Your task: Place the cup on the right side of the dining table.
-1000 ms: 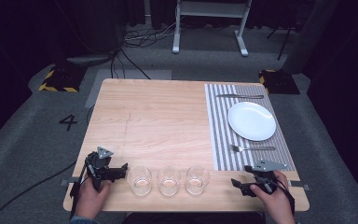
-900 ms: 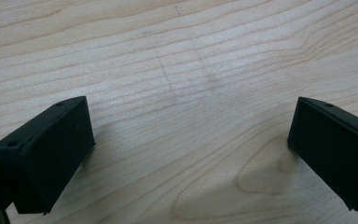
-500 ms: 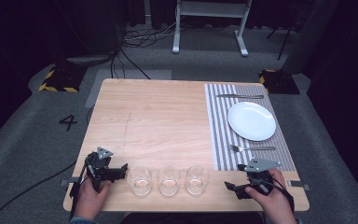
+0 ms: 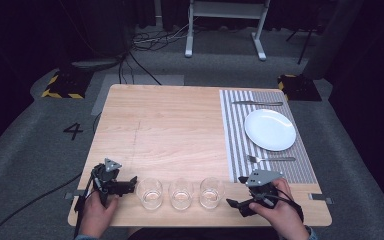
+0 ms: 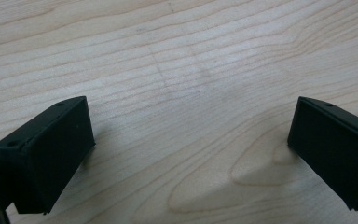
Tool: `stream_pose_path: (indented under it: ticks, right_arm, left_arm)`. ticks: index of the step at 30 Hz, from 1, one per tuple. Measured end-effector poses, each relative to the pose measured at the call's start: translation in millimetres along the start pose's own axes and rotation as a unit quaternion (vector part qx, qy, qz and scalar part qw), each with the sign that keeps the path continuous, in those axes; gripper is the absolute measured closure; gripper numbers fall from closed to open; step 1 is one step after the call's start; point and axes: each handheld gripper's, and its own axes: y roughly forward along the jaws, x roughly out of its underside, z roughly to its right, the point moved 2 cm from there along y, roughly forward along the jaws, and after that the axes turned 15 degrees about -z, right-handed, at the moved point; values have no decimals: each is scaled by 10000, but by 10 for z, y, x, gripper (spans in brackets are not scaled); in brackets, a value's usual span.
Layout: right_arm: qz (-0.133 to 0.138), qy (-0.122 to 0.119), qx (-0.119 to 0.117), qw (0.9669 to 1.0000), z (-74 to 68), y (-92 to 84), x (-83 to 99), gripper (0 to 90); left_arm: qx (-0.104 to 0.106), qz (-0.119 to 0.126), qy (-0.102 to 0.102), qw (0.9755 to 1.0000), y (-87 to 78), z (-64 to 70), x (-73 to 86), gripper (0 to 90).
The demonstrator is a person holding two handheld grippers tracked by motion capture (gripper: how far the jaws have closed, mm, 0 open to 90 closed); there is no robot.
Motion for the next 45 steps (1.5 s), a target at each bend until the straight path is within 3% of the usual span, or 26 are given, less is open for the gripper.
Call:
stream_pose_path:
  ticks: [6, 10, 22, 28, 45]
  right_arm:
    - [-72, -339, -182, 9992, -103, 133, -125, 158]
    - [-120, -455, -180, 9987, -143, 249, -187, 158]
    - [62, -489, -318, 9983, -227, 560, -348, 157]
    - [-2, -464, -296, 9985, -228, 650, -408, 181]
    - [13, -368, -233, 9991, -246, 685, -458, 187]
  left_arm:
    - [-3, 0, -6, 10000, -1, 5, 2, 5]
    - [3, -3, -13, 10000, 1, 8, -1, 3]
    - [-39, 2, -92, 10000, 11, 20, -21, 3]
    - [-40, 1, -89, 10000, 11, 19, -21, 3]
    - [-42, 1, -102, 9999, 12, 20, -23, 3]
